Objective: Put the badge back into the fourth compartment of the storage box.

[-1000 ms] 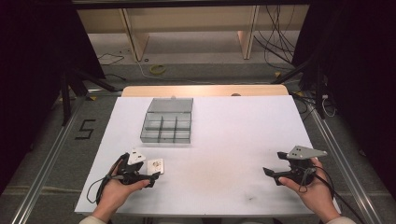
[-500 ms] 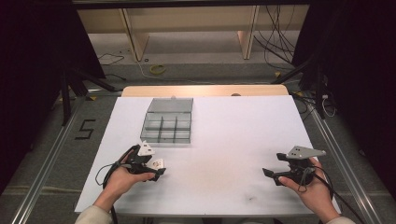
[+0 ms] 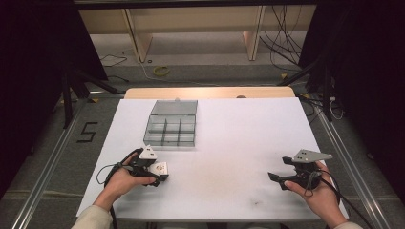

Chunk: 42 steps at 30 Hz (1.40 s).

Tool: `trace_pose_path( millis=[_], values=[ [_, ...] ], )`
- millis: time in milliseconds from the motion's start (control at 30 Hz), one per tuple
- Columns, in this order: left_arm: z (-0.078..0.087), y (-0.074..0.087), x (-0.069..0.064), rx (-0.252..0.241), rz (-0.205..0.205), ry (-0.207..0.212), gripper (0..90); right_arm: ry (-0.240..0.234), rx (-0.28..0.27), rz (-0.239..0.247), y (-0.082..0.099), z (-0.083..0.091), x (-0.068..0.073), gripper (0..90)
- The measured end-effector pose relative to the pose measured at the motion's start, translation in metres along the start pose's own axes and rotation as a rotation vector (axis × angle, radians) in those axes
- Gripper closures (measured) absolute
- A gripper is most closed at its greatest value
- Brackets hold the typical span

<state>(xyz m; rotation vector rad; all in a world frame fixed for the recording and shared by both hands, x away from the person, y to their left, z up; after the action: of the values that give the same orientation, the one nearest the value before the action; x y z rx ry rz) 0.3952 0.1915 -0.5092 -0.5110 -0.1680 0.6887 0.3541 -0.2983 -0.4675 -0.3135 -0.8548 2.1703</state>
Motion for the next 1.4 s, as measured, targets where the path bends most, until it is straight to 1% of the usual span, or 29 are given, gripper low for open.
trace_pose_path(
  millis=[67, 133, 200, 300, 333, 433, 533, 567, 633, 700, 767, 900, 967, 1000, 1033, 1133, 1200, 1233, 1333, 1367, 1400],
  values=[
    [0.001, 0.0, 0.0, -0.002, 0.002, -0.001, 17.7, 0.0, -0.002, 0.0, 0.0, 0.0, 0.0, 16.4],
    [0.003, 0.001, -0.002, 0.002, 0.011, -0.005, 23.2, 0.002, -0.003, -0.001, 0.0, 0.001, 0.0, 16.5],
    [0.005, 0.001, -0.003, 0.016, 0.012, -0.013, 27.8, 0.001, -0.006, -0.001, 0.0, 0.001, 0.0, 16.5],
    [0.006, 0.001, -0.004, 0.028, 0.024, -0.019, 31.3, 0.001, -0.005, -0.003, 0.0, 0.001, -0.001, 16.5],
    [0.008, 0.0, -0.006, 0.049, 0.022, -0.024, 32.5, 0.0, -0.004, -0.002, 0.0, 0.001, -0.001, 16.5],
    [0.008, -0.001, -0.006, 0.053, 0.032, -0.029, 32.7, 0.001, -0.005, -0.003, 0.001, 0.001, -0.001, 16.5],
    [0.008, 0.0, -0.007, 0.046, 0.041, -0.029, 32.8, 0.003, -0.009, -0.007, 0.0, 0.001, -0.001, 16.5],
    [0.008, 0.001, -0.007, 0.044, 0.05, -0.029, 32.8, 0.003, -0.009, -0.007, 0.0, 0.001, -0.001, 16.5],
    [0.009, 0.001, -0.008, 0.043, 0.061, -0.026, 32.8, 0.002, -0.01, -0.008, 0.0, 0.001, -0.001, 16.5],
    [0.01, 0.001, -0.008, 0.04, 0.076, -0.008, 32.8, 0.002, -0.01, -0.009, 0.0, 0.001, -0.001, 16.5],
    [0.011, 0.001, -0.007, 0.026, 0.092, -0.005, 32.8, 0.001, -0.011, -0.008, 0.0, 0.001, -0.001, 16.5],
    [0.015, 0.0, -0.003, 0.004, 0.13, -0.029, 32.8, 0.002, -0.012, -0.009, 0.0, 0.001, -0.001, 16.5],
    [0.017, 0.0, -0.002, 0.001, 0.137, -0.034, 32.8, 0.002, -0.012, -0.01, 0.0, 0.001, -0.001, 16.5],
    [0.019, -0.001, 0.0, -0.014, 0.155, -0.049, 32.8, 0.002, -0.012, -0.011, 0.0, 0.001, -0.002, 16.5],
    [0.021, -0.001, 0.002, -0.02, 0.163, -0.058, 32.8, 0.003, -0.012, -0.011, 0.0, 0.001, -0.001, 16.5],
    [0.025, -0.003, 0.005, -0.048, 0.206, -0.081, 32.8, 0.003, -0.012, -0.01, 0.0, 0.001, -0.001, 16.5],
    [0.027, -0.004, 0.006, -0.052, 0.212, -0.089, 32.8, 0.003, -0.012, -0.011, 0.0, 0.001, -0.001, 16.5],
    [0.03, -0.005, 0.008, -0.072, 0.23, -0.114, 32.8, 0.003, -0.012, -0.011, 0.0, 0.001, -0.001, 16.5],
    [0.035, -0.009, 0.01, -0.1, 0.253, -0.142, 32.8, 0.004, -0.011, -0.013, 0.0, 0.0, -0.001, 16.5],
    [0.035, -0.009, 0.01, -0.1, 0.253, -0.142, 32.8, 0.004, -0.011, -0.014, 0.0, 0.0, -0.001, 16.5],
    [0.038, -0.011, 0.012, -0.115, 0.271, -0.159, 32.8, 0.003, -0.011, -0.014, 0.0, 0.0, -0.001, 16.5]
  ],
)
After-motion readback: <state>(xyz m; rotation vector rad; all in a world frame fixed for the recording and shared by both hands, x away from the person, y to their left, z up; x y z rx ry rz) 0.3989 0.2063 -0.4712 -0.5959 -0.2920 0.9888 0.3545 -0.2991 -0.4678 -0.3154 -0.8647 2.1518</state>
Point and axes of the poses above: each handheld gripper's, and its own axes: z roughly backward along the jaws, y roughly out of its underside, x roughly to its left, the point moved 2 cm from there along -z, roughly forward along the jaws, and after that the axes turned 9 degrees about x, right-handed, at the moved point
